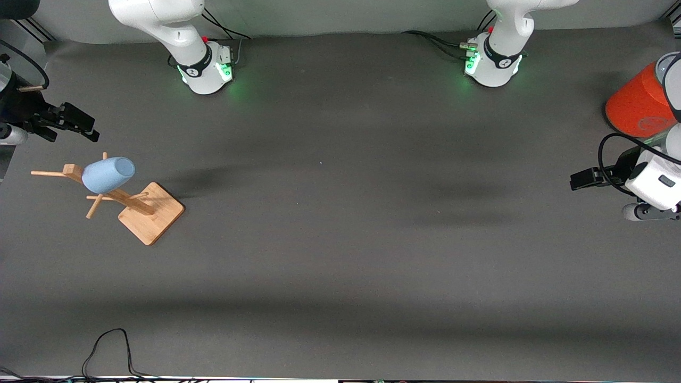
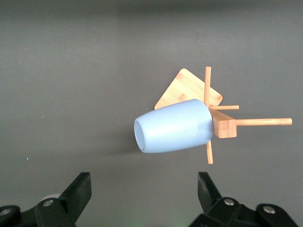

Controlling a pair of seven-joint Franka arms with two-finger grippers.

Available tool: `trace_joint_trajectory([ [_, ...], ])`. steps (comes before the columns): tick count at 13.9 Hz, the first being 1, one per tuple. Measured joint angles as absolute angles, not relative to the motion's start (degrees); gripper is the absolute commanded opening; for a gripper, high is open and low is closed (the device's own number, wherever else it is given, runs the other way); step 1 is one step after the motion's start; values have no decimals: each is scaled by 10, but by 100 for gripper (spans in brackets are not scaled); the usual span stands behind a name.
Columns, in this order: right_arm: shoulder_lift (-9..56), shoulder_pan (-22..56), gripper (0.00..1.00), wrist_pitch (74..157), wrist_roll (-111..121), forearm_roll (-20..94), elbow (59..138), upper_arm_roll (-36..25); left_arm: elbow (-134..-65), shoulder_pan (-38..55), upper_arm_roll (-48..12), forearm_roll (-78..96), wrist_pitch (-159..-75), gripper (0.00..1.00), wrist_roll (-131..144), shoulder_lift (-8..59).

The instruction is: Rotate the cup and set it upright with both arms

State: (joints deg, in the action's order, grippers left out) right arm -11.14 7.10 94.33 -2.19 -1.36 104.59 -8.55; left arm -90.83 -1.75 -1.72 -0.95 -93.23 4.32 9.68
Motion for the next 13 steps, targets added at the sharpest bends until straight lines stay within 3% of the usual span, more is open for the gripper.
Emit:
trace_joint_trajectory([
  [8,-108,68,100,927,-44,-10,1038,-94,-908,-18,-17,-10,-933,100,43,99],
  [13,-100,64,100,907,-255,55,1036,-159,-908,-18,-17,-10,-933,100,43,100],
])
